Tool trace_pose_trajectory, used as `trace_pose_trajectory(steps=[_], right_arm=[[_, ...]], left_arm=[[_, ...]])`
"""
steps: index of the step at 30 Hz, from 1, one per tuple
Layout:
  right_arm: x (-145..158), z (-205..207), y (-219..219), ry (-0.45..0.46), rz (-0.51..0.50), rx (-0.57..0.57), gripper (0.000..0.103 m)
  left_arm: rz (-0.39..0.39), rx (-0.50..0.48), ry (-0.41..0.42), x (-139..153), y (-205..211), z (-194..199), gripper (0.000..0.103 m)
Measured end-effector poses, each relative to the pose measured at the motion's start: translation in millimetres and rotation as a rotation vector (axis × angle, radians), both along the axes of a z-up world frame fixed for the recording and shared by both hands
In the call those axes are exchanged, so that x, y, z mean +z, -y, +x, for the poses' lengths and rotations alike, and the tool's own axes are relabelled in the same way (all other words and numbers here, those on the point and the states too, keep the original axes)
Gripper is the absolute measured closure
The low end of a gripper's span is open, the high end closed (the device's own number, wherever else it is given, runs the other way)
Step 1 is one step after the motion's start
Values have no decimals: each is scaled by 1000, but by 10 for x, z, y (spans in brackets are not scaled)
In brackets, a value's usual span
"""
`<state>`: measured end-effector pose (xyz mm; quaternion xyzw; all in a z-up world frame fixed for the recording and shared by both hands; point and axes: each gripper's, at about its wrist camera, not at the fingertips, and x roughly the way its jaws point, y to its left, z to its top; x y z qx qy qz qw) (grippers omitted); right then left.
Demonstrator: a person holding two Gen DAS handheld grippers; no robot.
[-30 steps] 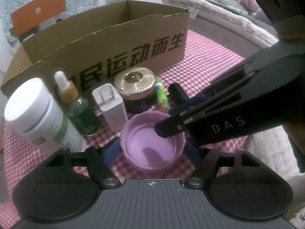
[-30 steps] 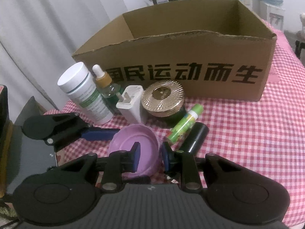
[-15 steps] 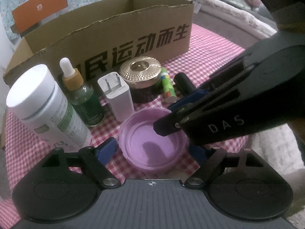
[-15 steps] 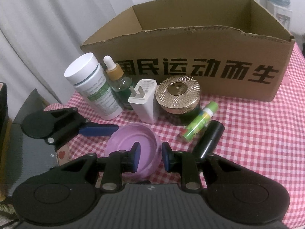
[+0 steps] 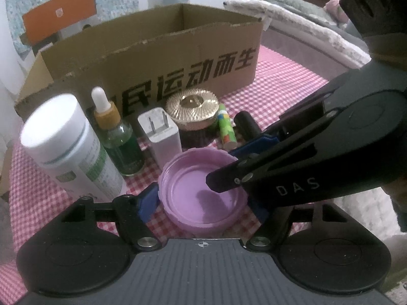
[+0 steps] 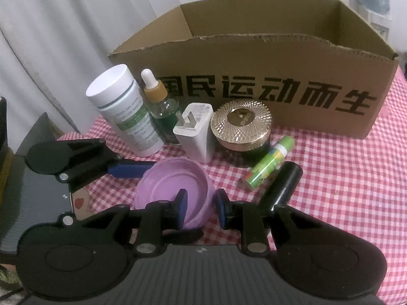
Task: Organize rigid objects
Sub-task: 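Close the right gripper on the rim of the purple lid, then lift the purple lid with the right gripper over the box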
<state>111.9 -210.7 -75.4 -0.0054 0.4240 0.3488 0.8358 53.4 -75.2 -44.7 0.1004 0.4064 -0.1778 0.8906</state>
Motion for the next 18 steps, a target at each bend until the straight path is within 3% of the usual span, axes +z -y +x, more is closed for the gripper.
trace_pose_trajectory(steps=[8, 14, 18], right_arm=[[311, -121, 72, 67, 28, -2, 77], [856, -132, 59, 188, 79, 28, 77], [1217, 19, -46, 248, 102, 63, 77]], left_arm=[[-1, 8, 126, 423, -20, -146, 29], [2, 21, 250, 936, -166, -94, 29], [-3, 23, 274, 1206, -296, 191, 29]])
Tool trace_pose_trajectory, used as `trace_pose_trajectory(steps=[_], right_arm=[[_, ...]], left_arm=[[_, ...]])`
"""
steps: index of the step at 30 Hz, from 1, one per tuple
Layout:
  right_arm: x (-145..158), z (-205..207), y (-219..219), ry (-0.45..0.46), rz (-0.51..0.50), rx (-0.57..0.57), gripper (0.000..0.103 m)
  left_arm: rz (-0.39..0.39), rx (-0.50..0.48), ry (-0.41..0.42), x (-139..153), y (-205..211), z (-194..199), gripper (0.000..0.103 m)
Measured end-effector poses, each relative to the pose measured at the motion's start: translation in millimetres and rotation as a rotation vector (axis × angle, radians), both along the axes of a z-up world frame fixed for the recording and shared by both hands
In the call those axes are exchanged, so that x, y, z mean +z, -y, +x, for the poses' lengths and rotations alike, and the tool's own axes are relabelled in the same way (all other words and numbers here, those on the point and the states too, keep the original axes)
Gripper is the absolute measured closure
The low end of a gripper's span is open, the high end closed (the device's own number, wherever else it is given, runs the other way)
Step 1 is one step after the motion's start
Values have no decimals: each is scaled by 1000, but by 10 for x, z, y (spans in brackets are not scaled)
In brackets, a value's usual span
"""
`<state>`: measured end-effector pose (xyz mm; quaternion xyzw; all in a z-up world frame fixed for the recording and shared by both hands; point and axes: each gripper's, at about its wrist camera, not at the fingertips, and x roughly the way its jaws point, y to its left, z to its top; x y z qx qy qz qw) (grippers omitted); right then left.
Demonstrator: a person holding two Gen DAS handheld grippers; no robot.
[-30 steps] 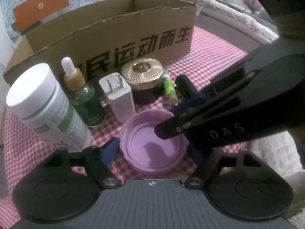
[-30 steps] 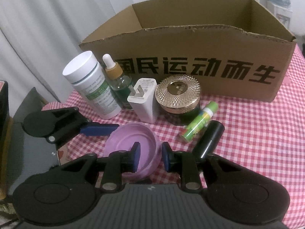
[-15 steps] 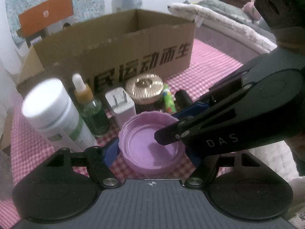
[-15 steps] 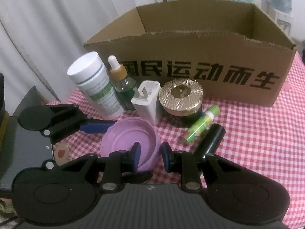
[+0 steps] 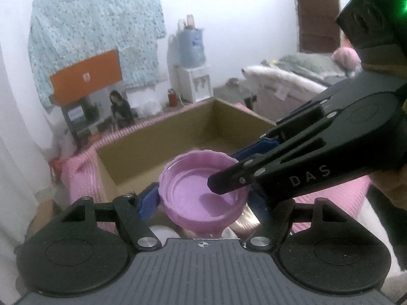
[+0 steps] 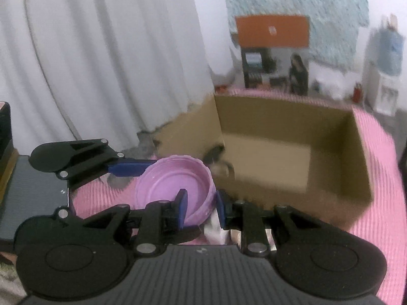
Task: Organize rigid objects
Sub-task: 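Lift the purple lid with the right gripper over the box, then lower the purple lid into the box and open the right gripper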
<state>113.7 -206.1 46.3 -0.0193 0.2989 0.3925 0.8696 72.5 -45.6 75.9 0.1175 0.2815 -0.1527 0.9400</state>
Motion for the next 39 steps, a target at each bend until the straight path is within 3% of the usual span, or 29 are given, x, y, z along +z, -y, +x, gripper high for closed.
trace_pose_trajectory(steps=[4, 8, 13, 19, 27, 39], right_arm=[[265, 371, -188, -15, 7, 26, 76], [318, 956, -357, -125, -1, 30, 77], [111, 1685, -550, -299, -20, 12, 77], [-244, 2245, -699, -413, -74, -12, 77], [-594, 2629, -828, -497, -100, -26, 77], [-875, 2988, -997, -532, -92, -42, 76]], left_arm=[[-1, -4, -58, 120, -120, 497, 29], [-2, 0, -179, 41, -234, 1065, 29], [-32, 21, -334, -228, -351, 1641, 29], [-27, 45, -453, -519, -370, 2077, 29], [25, 72, -513, -782, -351, 2367, 29], [30, 111, -550, -871, -334, 2561, 28]])
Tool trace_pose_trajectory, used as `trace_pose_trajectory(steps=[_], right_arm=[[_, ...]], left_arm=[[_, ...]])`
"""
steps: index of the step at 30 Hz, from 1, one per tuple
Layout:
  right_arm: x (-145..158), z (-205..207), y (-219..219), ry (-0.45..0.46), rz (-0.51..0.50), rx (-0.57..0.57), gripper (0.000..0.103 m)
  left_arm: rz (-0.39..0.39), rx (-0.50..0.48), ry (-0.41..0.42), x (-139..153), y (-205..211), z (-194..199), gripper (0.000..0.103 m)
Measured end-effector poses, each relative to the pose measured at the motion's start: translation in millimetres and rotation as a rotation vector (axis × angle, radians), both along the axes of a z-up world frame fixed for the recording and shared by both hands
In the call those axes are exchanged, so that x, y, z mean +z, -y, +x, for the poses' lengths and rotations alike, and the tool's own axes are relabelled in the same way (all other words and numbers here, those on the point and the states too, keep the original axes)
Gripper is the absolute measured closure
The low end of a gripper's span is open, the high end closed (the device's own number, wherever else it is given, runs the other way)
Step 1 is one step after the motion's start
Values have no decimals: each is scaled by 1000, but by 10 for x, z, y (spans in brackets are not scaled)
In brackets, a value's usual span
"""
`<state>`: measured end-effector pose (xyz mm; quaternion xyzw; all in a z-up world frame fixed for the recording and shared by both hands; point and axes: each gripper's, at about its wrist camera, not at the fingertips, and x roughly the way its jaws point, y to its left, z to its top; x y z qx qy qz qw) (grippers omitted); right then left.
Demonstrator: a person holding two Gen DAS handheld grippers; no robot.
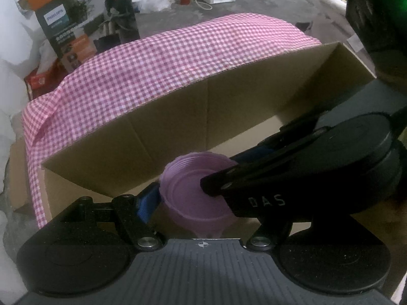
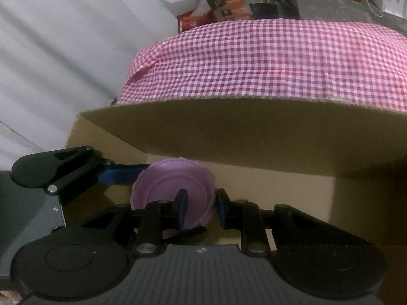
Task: Organize rigid objects
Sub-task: 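Lower the purple lid into the box and open the right gripper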
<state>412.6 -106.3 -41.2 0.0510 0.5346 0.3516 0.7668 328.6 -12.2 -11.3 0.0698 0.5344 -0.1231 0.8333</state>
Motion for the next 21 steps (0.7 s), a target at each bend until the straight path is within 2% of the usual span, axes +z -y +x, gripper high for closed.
trace_pose_trajectory(steps=[7, 13, 15, 16, 17, 19, 21], right_arm=[[-27, 24, -1, 5, 22, -7, 74], [76, -54, 30, 27, 49, -9, 71], [177, -113, 56, 55, 51, -10, 57], [233, -152, 76, 77, 52, -13, 45], [302, -201, 99, 106, 55, -14, 38], [446, -305, 152, 153, 64, -17, 34], [600, -420, 229, 194, 85, -24, 23]], left_arm=[[13, 23, 14, 7, 0, 4, 23], [7, 26, 43, 107, 15, -67, 20], [-8, 20, 62, 199, 14, -135, 18], [-13, 20, 74, 253, 10, -175, 14], [-15, 24, 90, 313, 5, -223, 11], [-19, 22, 122, 421, -11, -322, 9], [-26, 25, 148, 545, -42, -430, 8]])
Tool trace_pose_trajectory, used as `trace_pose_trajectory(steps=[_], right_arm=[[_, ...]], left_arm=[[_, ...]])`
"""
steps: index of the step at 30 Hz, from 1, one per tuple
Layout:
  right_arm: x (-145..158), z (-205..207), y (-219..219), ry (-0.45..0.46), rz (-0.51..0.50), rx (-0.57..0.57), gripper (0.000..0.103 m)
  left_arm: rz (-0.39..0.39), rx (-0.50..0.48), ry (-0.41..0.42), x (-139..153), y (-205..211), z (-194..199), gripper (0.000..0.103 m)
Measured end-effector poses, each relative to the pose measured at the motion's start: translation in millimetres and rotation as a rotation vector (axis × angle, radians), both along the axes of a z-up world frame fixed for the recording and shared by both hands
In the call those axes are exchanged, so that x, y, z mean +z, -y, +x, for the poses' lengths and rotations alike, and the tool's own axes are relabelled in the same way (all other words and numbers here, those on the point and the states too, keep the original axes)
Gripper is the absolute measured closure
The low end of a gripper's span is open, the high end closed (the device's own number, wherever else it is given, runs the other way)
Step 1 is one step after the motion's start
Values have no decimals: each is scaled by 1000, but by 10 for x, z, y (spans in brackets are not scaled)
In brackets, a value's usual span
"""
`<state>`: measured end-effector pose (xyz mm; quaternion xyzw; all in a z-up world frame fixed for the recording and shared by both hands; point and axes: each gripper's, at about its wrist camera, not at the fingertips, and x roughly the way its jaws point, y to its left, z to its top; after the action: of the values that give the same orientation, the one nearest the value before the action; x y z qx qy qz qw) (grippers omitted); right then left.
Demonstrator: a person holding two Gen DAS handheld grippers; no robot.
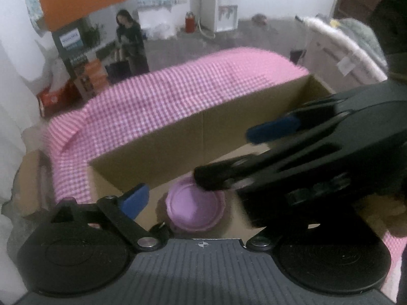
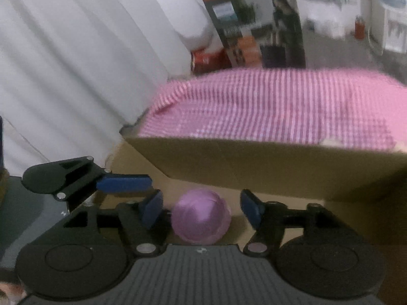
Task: Organize rigid objects
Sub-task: 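Lower the purple lid into the box and open the right gripper, then move the right gripper back to the objects on the table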
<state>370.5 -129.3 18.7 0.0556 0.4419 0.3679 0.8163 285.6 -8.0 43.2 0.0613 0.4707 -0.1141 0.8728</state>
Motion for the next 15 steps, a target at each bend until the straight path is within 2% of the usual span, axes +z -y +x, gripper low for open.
trace_pose_trajectory(steps=[6, 10, 15], right_arm=[[498, -523, 320, 174, 33, -42, 0], [777, -1024, 582, 311, 23, -64, 0], [959, -1756, 895, 496, -101, -134, 0]], left_arm=[[-48, -5, 100, 406, -120, -437, 4], [-75, -2, 169, 632, -154, -788, 2], [-128, -19, 243, 756, -148, -1311, 0]])
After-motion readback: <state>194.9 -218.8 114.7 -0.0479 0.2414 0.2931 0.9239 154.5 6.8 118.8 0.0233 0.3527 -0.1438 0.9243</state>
